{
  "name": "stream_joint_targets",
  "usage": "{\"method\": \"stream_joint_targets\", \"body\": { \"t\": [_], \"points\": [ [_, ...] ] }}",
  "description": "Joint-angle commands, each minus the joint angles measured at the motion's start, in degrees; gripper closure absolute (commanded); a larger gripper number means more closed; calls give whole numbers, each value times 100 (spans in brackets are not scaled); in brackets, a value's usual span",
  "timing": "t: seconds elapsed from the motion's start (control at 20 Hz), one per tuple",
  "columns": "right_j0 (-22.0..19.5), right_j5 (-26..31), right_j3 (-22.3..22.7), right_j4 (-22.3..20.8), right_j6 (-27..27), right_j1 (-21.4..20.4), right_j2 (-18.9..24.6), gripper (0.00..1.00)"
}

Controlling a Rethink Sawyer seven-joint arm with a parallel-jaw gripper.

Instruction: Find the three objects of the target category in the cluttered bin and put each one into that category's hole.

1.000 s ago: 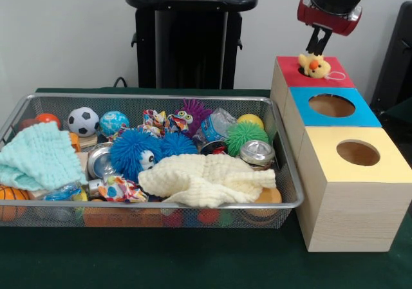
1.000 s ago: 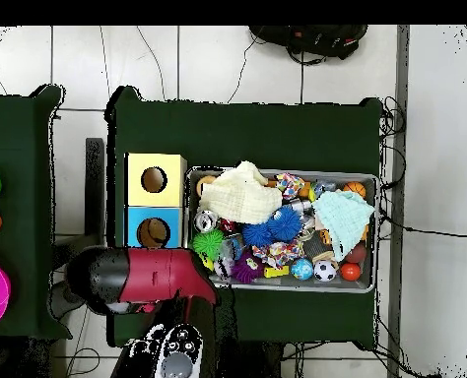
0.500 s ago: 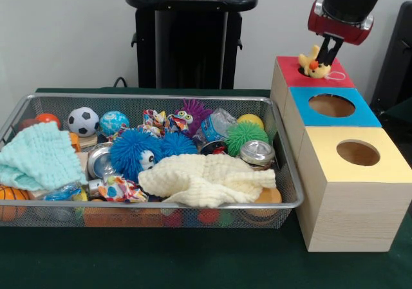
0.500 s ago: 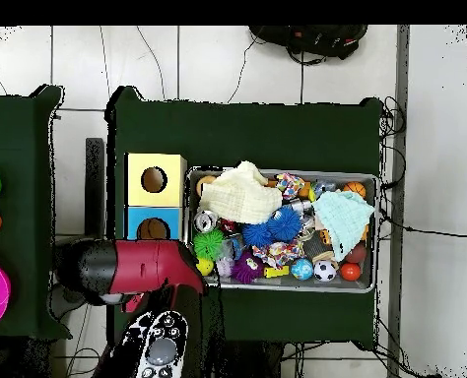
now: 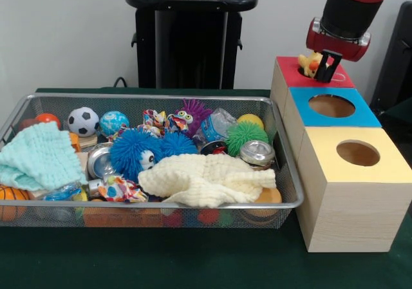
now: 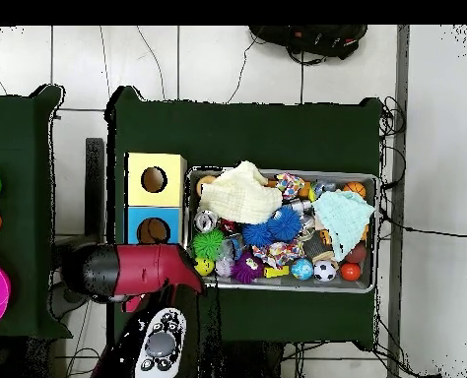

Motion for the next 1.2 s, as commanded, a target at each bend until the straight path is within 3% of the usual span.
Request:
{"method": "stream_joint_targets", "body": {
  "t": [0.05,0.45,0.85,1.0,1.2],
  "points": [
    [-416,-2049,426,-112,743,974,588,100],
    [-582,-1688,493,-114,553,758,703,100],
    [-439,352,385,13,516,-402,496,100],
    [-535,166,664,19,383,-529,551,100],
    [-564,-711,1181,-23,416,-419,664,100]
  ]
}}
